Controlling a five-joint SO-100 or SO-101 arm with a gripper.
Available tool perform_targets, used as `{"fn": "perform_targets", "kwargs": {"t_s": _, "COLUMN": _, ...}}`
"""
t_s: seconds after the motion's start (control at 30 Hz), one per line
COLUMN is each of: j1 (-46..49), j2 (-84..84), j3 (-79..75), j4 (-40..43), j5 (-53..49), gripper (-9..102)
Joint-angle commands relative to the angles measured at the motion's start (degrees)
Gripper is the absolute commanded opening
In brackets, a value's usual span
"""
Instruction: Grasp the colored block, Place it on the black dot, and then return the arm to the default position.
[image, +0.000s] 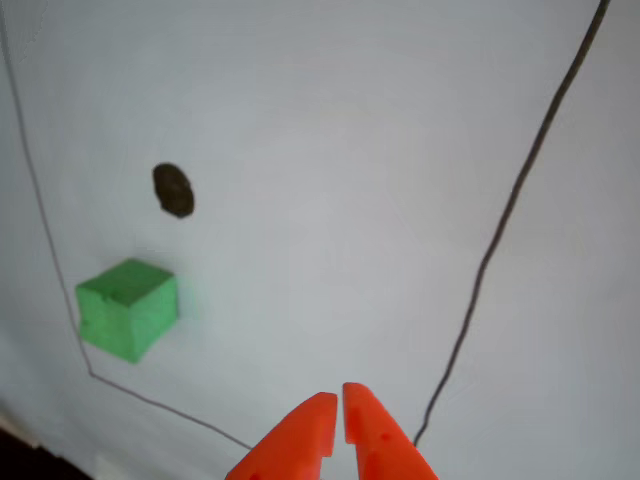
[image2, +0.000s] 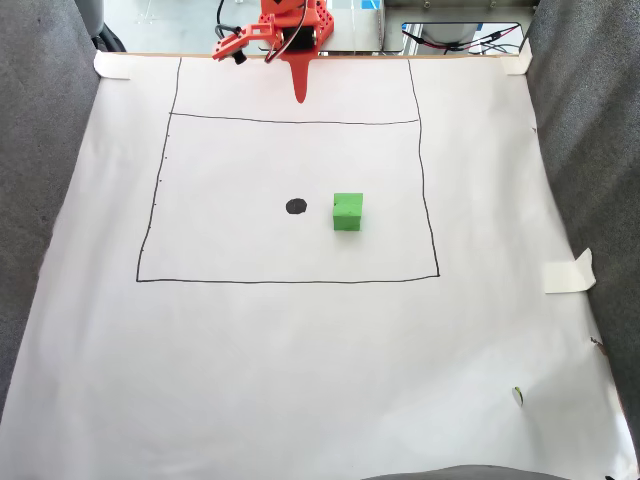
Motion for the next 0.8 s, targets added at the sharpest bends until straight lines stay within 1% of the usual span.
{"fn": "perform_targets", "kwargs": {"t_s": 0.0, "j1": -1.2, "j2": -5.9, "j3": -10.4, "j4": 1.7, "j5": 2.1, "gripper": 0}}
{"fn": "perform_targets", "kwargs": {"t_s": 0.13, "j1": -3.2, "j2": -12.7, "j3": -16.4, "j4": 1.1, "j5": 4.4, "gripper": 0}}
{"fn": "perform_targets", "kwargs": {"t_s": 0.4, "j1": -6.1, "j2": -26.9, "j3": -34.4, "j4": 7.7, "j5": 9.1, "gripper": 0}}
{"fn": "perform_targets", "kwargs": {"t_s": 0.63, "j1": -5.4, "j2": -38.0, "j3": -47.6, "j4": 8.9, "j5": 9.3, "gripper": 0}}
{"fn": "perform_targets", "kwargs": {"t_s": 0.77, "j1": -5.8, "j2": -46.2, "j3": -58.3, "j4": 12.7, "j5": 9.2, "gripper": 0}}
